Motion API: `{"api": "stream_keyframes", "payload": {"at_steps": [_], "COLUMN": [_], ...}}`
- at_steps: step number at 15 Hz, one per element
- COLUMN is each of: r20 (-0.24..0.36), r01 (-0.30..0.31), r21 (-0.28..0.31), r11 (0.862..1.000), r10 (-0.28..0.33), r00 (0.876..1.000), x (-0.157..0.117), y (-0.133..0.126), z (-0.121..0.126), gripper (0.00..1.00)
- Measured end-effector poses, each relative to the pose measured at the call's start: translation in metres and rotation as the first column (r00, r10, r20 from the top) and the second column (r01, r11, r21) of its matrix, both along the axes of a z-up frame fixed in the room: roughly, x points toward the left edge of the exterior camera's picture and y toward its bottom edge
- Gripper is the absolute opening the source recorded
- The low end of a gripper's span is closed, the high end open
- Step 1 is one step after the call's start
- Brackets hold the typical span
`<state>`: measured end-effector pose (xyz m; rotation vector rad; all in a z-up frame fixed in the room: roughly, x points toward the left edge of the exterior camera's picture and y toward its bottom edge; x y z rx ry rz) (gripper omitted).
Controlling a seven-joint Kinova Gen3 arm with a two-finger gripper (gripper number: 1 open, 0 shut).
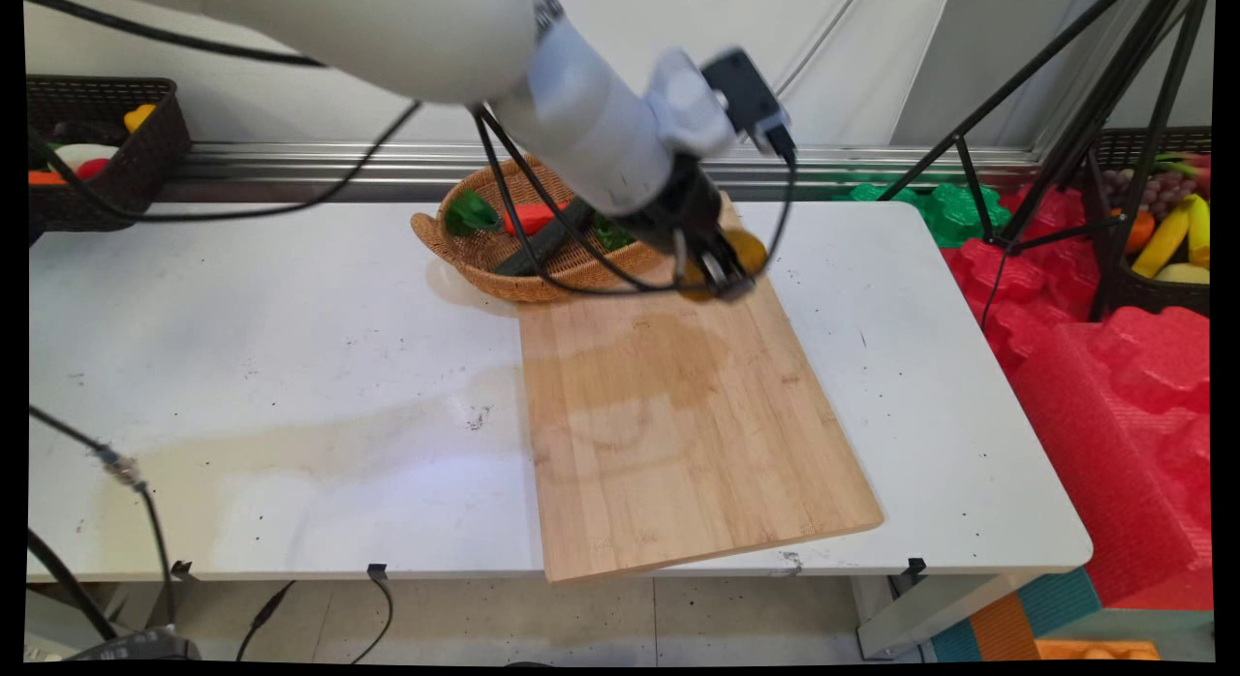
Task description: Place the picked object in the vegetable basket
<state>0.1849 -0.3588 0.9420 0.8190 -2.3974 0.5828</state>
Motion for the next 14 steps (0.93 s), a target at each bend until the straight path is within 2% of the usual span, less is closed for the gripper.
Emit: {"api": "stream_keyframes", "payload": {"at_steps": [3, 6, 11, 14], "r20": [-0.007, -0.009, 0.011, 0.034], "r01": [-0.085, -0.166, -0.27, -0.309], "r21": [-0.038, -0.064, -0.061, -0.045], "r11": [0.996, 0.984, 0.961, 0.95], "r10": [0.085, 0.165, 0.271, 0.31], "r00": [0.996, 0.986, 0.963, 0.95], "x": [0.029, 0.055, 0.093, 0.111], "y": [-0.019, -0.038, -0.071, -0.084], "z": [0.013, 0.019, 0.01, 0.0], "gripper": [0.0, 0.0, 0.0, 0.0]}}
